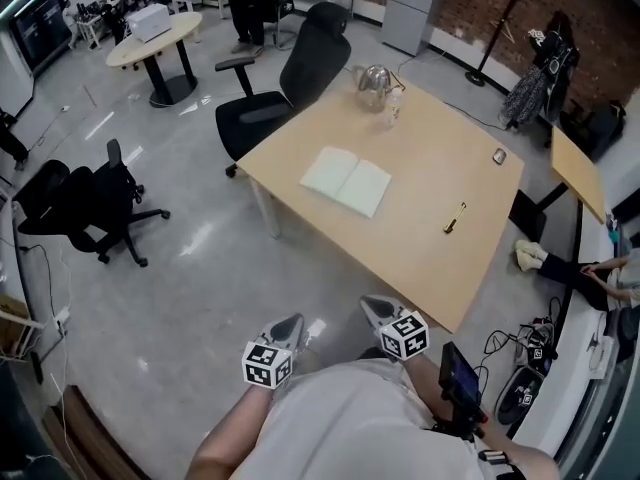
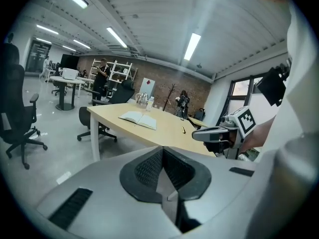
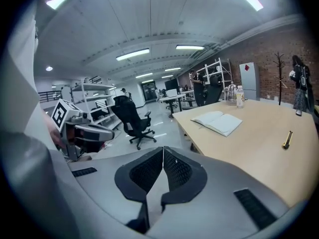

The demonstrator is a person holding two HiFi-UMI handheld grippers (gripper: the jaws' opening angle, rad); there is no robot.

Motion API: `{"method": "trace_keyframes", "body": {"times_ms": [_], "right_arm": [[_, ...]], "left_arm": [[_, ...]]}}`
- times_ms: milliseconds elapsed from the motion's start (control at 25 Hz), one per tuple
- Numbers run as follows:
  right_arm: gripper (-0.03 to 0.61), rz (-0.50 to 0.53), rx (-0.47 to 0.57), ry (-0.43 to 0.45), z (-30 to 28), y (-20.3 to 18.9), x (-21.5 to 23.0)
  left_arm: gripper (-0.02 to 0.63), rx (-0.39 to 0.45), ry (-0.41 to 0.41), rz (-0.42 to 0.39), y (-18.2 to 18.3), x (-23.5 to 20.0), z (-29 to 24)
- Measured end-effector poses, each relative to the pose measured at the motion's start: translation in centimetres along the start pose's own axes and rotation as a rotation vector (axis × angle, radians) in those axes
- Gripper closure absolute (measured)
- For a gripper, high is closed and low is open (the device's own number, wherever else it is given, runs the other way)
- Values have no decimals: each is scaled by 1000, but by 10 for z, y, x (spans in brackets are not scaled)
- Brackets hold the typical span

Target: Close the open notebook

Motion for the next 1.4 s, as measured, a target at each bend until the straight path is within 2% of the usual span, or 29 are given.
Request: {"method": "trace_keyframes", "body": {"times_ms": [520, 840, 1080, 1400], "right_arm": [[561, 23, -37, 22, -54, 21, -19], [561, 1, -62, 89, -106, 30, -23], [561, -9, -42, 122, -143, 58, -9], [561, -45, -23, 78, -170, 81, 46]], "left_arm": [[609, 39, 71, 59, 5, -60, 28], [609, 16, 149, 92, 8, -93, 35], [609, 6, 169, 80, 38, -122, 14], [609, -50, 118, 26, 84, -145, -49]]}}
Point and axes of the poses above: the fingertips, and each gripper's own axes: z backward along the fingers, x to its right, y out of its top, the point moved 1 cm from there along z, backward along the fingers, and after that the axes turned 8 degrees about -y, right-handed, at the moved point
